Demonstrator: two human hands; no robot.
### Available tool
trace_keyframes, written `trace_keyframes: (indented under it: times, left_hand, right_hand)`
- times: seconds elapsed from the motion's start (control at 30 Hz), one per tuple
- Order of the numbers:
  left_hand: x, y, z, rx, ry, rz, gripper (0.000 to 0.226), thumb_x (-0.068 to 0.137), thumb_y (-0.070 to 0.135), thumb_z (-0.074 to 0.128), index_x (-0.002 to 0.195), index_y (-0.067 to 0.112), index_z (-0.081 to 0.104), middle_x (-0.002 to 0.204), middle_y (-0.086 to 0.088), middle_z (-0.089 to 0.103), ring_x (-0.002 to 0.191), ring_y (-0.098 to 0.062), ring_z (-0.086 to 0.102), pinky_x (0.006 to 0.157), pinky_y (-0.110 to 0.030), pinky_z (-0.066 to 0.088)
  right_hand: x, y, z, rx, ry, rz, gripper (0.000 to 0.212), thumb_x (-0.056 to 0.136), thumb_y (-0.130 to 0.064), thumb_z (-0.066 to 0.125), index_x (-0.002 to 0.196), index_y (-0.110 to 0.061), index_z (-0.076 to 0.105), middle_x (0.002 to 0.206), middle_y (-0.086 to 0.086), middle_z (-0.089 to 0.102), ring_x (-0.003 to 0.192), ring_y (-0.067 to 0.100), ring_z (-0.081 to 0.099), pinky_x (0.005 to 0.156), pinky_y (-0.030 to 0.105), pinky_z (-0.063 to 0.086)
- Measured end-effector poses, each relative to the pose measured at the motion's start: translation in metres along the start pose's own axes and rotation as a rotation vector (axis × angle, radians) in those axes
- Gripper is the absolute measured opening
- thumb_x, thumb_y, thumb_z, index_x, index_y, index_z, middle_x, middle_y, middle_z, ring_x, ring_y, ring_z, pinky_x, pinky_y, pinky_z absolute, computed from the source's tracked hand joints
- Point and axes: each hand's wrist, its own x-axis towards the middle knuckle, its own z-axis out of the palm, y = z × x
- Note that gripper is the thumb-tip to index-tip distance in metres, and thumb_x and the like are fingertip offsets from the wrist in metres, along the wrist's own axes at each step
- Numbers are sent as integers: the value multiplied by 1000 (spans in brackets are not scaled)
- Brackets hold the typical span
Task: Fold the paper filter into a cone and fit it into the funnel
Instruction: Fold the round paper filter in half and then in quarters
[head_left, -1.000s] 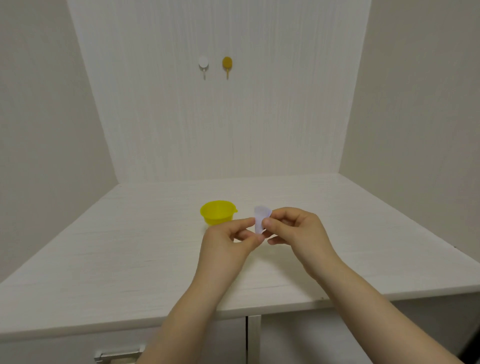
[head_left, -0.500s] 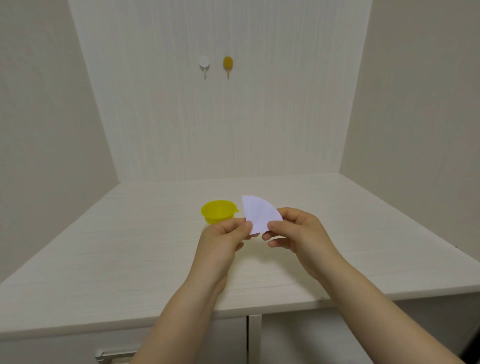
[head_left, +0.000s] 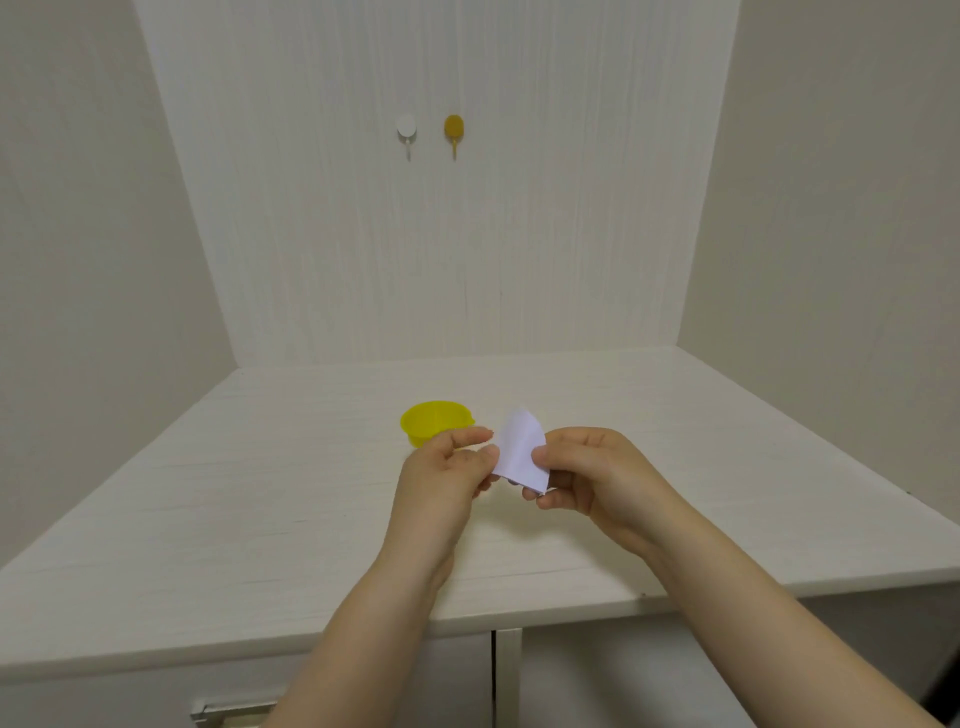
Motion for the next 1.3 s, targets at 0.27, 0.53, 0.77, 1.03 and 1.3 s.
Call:
trace_keyframes:
  times: [0.27, 0.53, 0.77, 1.03, 1.3]
  left_hand:
    - [-4, 1, 2, 395, 90, 360, 32, 79, 11, 60, 64, 39, 61, 77, 20, 66, 80, 9, 57, 67, 4, 35]
    - [-11, 8, 5, 294, -11, 384, 47, 85, 6, 51, 69, 48, 64, 71, 36, 67, 80, 17, 60, 65, 4, 39]
    - [-16, 8, 9, 266, -104, 366, 33, 73, 18, 69, 83, 49, 62, 81, 38, 66, 85, 20, 58, 66, 5, 38]
    - [-7, 2, 4, 34, -83, 152, 18, 77, 16, 68, 82, 33, 69, 81, 13, 76, 79, 5, 67, 65, -7, 47]
    - [-2, 1, 5, -274, -33, -94, 16, 89, 16, 53, 85, 17, 69, 84, 2, 73, 85, -15, 66, 82, -30, 50]
  right_hand:
    - [0, -1, 2, -45, -7, -40, 31, 84, -6, 55, 62, -14, 74, 62, 2, 72, 56, 11, 65, 52, 16, 50]
    - [2, -2, 3, -81, 74, -84, 24, 82, -7, 60, 62, -13, 71, 62, 0, 71, 57, 11, 65, 53, 17, 50]
    - [1, -4, 6, -107, 167, -153, 27, 80, -11, 64, 54, -13, 65, 58, -2, 67, 59, 10, 63, 58, 18, 54]
    - [-1, -3, 7, -96, 152, -160, 28, 82, -13, 62, 54, -10, 64, 59, 0, 65, 60, 8, 62, 55, 16, 51]
    - [-2, 0, 3, -55, 96, -158, 31, 82, -10, 61, 53, -16, 67, 60, -7, 68, 58, 7, 61, 55, 17, 51]
